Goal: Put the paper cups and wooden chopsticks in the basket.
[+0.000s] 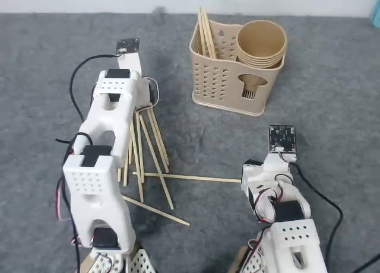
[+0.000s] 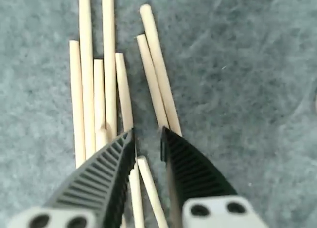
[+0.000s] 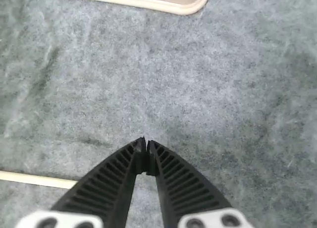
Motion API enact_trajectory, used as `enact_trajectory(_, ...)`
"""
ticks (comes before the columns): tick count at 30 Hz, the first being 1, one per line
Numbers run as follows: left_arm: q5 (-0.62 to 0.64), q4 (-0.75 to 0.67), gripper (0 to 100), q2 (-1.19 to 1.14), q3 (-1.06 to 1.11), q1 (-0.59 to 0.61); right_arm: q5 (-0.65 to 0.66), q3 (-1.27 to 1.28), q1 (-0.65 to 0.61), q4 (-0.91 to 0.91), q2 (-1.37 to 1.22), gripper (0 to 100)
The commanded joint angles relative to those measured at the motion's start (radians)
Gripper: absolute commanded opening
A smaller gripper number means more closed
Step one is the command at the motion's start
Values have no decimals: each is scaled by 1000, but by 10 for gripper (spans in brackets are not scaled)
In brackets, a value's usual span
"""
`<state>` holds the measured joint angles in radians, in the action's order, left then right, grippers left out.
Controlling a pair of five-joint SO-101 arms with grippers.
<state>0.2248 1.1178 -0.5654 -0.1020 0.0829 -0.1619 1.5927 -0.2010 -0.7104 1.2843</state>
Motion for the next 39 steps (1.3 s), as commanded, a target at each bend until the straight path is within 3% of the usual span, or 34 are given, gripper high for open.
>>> enact_trajectory(1, -8, 11, 90, 11, -42, 3, 17, -11, 13, 21, 21, 9)
enact_trajectory(17, -8, -6, 88, -84, -131, 40, 17, -11, 13, 21, 21, 9)
enact_trajectory(31, -8, 281, 85, -417, -674, 40, 17, -11, 13, 22, 21, 9)
enact_trajectory(34, -9, 348, 9, -493, -800, 40, 17, -11, 13, 22, 21, 9)
enact_trajectory(39, -8, 493, 12, -580, -1007, 37, 17, -18, 15, 22, 21, 9)
